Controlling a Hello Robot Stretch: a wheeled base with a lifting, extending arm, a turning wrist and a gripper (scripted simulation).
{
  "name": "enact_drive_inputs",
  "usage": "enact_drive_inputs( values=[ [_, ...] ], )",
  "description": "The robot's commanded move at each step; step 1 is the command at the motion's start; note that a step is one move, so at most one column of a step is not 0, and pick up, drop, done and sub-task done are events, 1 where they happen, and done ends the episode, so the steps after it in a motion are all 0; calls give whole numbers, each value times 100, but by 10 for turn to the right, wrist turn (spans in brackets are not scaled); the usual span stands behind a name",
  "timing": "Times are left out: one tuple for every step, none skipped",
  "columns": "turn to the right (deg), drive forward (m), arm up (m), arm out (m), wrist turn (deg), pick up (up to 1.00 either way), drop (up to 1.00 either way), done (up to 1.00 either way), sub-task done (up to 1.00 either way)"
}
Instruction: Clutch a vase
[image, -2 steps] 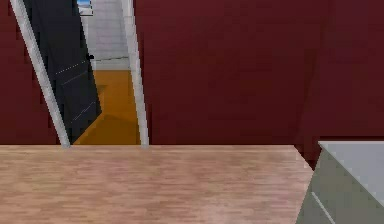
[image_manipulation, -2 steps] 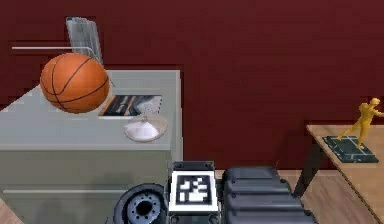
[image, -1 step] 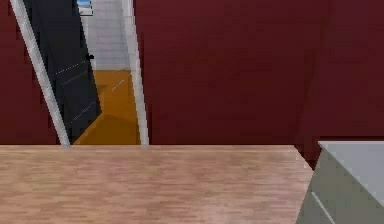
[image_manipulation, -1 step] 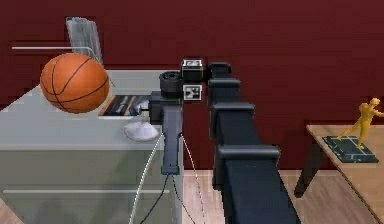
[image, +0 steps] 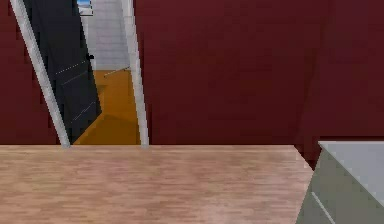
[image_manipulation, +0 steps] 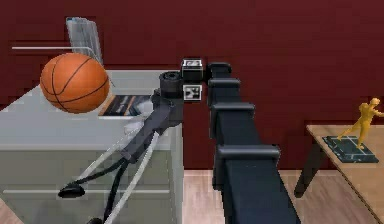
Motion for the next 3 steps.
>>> enact_drive_inputs(
  values=[
    [0, 0, 0, 0, 450, 0, 0, 0, 0],
    [0, 0, 0, 0, 450, 0, 0, 0, 0],
    [0, 0, 0, 0, 120, 0, 0, 0, 0]
  ],
)
